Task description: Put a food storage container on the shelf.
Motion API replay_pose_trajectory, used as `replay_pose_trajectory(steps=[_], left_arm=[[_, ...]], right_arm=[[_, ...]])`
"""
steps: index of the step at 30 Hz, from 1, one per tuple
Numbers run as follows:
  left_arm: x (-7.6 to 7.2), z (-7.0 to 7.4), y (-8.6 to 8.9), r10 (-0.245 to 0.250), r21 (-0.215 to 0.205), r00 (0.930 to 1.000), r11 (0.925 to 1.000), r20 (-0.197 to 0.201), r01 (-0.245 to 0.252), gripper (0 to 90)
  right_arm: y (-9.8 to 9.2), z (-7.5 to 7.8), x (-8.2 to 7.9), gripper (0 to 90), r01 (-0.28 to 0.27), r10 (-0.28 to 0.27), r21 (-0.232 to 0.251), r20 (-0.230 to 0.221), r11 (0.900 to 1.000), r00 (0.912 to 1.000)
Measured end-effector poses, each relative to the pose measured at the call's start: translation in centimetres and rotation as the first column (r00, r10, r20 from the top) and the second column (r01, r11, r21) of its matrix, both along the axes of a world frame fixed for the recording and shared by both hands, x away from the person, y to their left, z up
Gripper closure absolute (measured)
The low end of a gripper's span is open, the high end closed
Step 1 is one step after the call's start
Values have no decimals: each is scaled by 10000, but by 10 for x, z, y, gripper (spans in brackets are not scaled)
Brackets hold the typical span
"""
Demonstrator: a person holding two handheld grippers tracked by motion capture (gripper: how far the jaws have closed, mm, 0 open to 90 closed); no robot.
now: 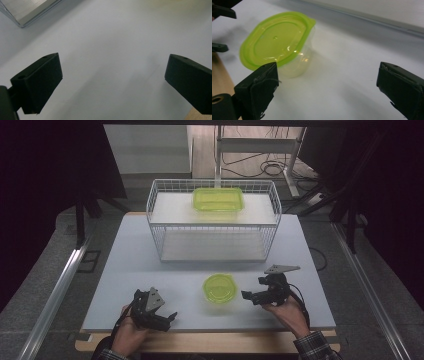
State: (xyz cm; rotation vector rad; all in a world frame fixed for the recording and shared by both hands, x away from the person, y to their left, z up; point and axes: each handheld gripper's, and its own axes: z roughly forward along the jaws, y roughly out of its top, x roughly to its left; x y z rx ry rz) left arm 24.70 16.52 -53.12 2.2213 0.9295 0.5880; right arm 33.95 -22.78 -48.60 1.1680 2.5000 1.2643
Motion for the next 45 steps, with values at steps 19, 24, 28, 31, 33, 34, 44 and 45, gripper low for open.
replay_pose_trajectory(steps=[19,24,28,31,33,34,44,45], left_arm=[[0,-1,-1,-6,60,10000,10000,-4,7,9],[0,-1,0,-49,133,10000,9999,-24,49,9],[0,-1,-1,-55,138,10000,9999,-24,55,9],[0,-1,-1,-59,147,10000,9999,-25,59,9],[0,-1,-1,-63,159,10000,9999,-16,63,9],[0,-1,-1,-61,160,10000,9999,-19,62,9],[0,-1,-1,-54,121,10000,9999,2,54,9],[0,-1,-1,-55,121,10000,9999,4,55,9]], right_arm=[[23,-1,39,486,-278,583,1369,-2239,9902,9729],[28,-5,46,572,-310,723,1542,-2700,9876,9601],[29,-10,52,653,-294,887,1855,-3202,9822,9432],[29,-11,53,718,-264,980,2041,-3496,9786,9317],[30,-10,53,748,-234,1010,2104,-3667,9773,9248],[31,-10,53,773,-251,1048,2120,-3737,9769,9216],[34,-2,51,812,-341,1218,2222,-3946,9744,9107],[34,-1,51,813,-328,1187,2197,-3906,9750,9129]])
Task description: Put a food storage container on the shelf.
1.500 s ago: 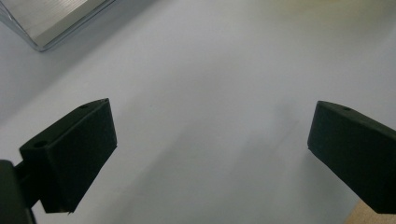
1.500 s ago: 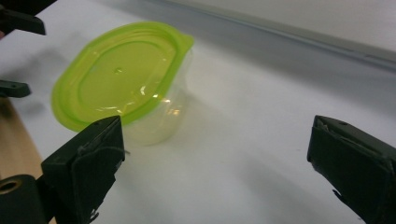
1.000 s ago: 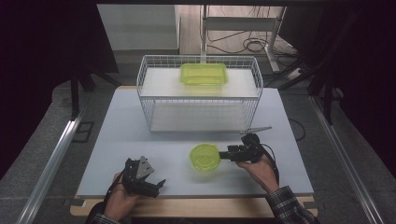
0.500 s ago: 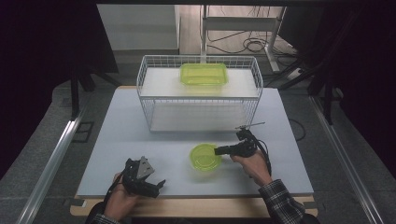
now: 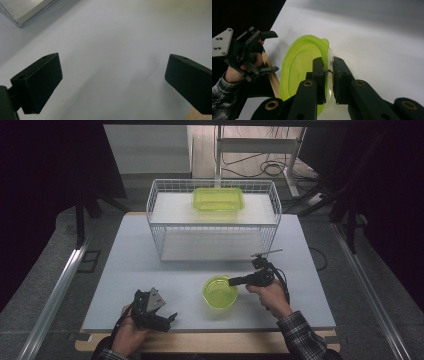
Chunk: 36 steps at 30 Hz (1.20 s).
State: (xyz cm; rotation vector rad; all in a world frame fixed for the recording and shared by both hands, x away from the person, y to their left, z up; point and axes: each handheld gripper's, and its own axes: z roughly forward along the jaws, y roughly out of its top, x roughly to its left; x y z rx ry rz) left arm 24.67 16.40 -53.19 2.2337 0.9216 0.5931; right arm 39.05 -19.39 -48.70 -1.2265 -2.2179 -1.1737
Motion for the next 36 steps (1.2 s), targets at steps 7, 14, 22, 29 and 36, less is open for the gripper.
replay_pose_trajectory(steps=[7,14,22,29,36], left_arm=[[0,0,0,17,-2,10000,10000,20,-17,10],[0,1,1,22,-79,10000,10000,27,-22,10],[0,1,1,65,-193,10000,9998,-35,-66,10],[0,1,0,69,-171,10000,9998,-39,-69,10],[0,1,0,76,-178,10000,9998,-46,-76,10]], right_arm=[[-5,8,0,814,195,-196,411,24,9990,9998],[-8,21,1,814,319,-335,698,222,9971,9992],[-11,33,3,814,461,-489,1079,231,9931,9985],[-14,44,4,814,545,-588,1258,306,9906,9978],[-16,59,6,814,647,-713,1442,412,9874,9966]])
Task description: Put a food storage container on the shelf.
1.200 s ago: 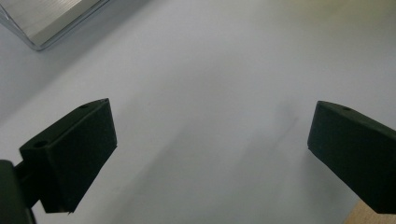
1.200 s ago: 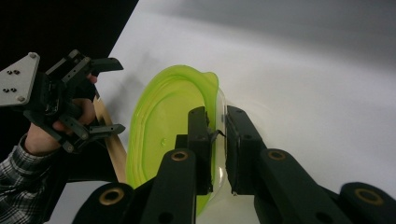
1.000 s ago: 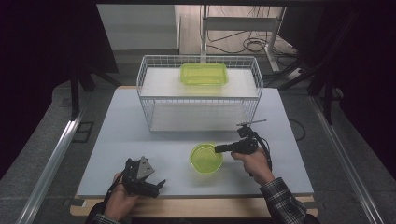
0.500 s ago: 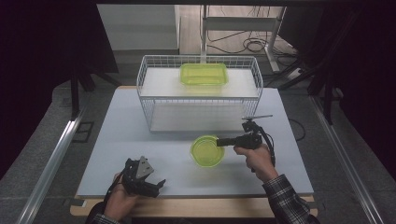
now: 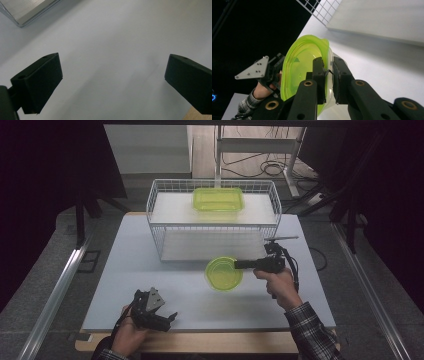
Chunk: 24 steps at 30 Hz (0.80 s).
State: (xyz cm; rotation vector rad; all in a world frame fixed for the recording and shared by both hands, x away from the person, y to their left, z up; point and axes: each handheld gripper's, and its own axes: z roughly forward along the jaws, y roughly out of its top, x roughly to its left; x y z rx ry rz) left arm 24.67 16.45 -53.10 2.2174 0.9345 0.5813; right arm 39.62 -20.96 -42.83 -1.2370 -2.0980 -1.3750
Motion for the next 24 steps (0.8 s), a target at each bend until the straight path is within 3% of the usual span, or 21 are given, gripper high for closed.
replay_pose_trajectory(steps=[24], left_arm=[[1,0,0,-22,144,10000,9999,-3,22,10]], right_arm=[[2,50,12,814,236,-261,601,412,9979,9988]])
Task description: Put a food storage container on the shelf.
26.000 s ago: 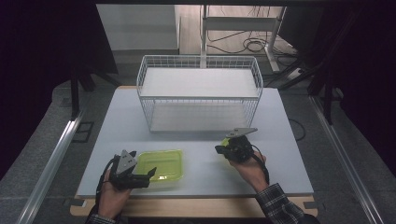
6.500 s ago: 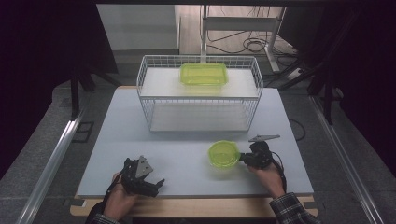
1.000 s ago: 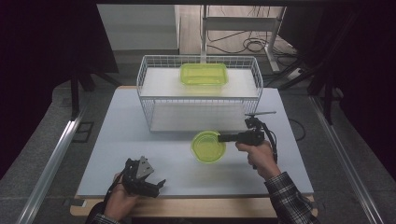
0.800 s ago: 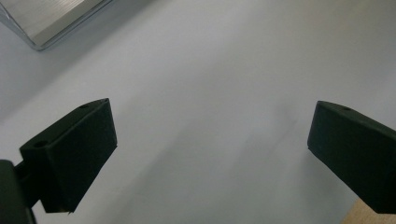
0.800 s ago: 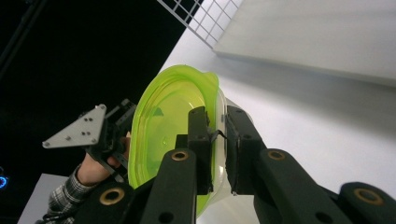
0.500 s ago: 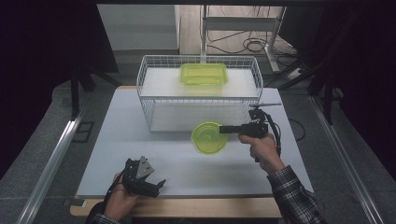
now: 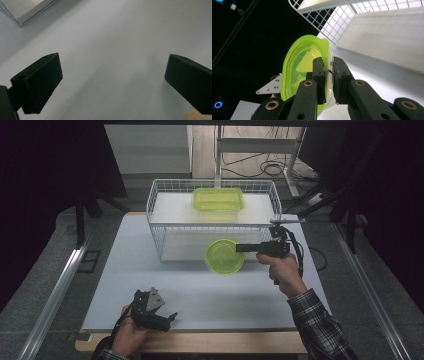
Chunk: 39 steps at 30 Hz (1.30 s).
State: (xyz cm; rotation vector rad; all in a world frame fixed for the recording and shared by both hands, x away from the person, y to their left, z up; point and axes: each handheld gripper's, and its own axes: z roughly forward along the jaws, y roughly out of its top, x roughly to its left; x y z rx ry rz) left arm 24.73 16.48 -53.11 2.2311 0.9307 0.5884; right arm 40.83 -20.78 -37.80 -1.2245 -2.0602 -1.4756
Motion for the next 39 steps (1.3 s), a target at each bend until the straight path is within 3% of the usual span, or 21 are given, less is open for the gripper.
replay_pose_trajectory(steps=[20,31,39], left_arm=[[0,0,0,54,-59,10000,10000,-15,-55,9],[1,1,2,121,-410,9999,9991,-56,-123,5],[1,4,6,162,-1106,9996,9937,-226,-186,1]], right_arm=[[1,38,11,814,248,-259,349,305,9991,9992],[4,68,19,814,478,-511,468,713,9978,9961],[6,87,27,814,721,-770,540,948,9959,9925]])
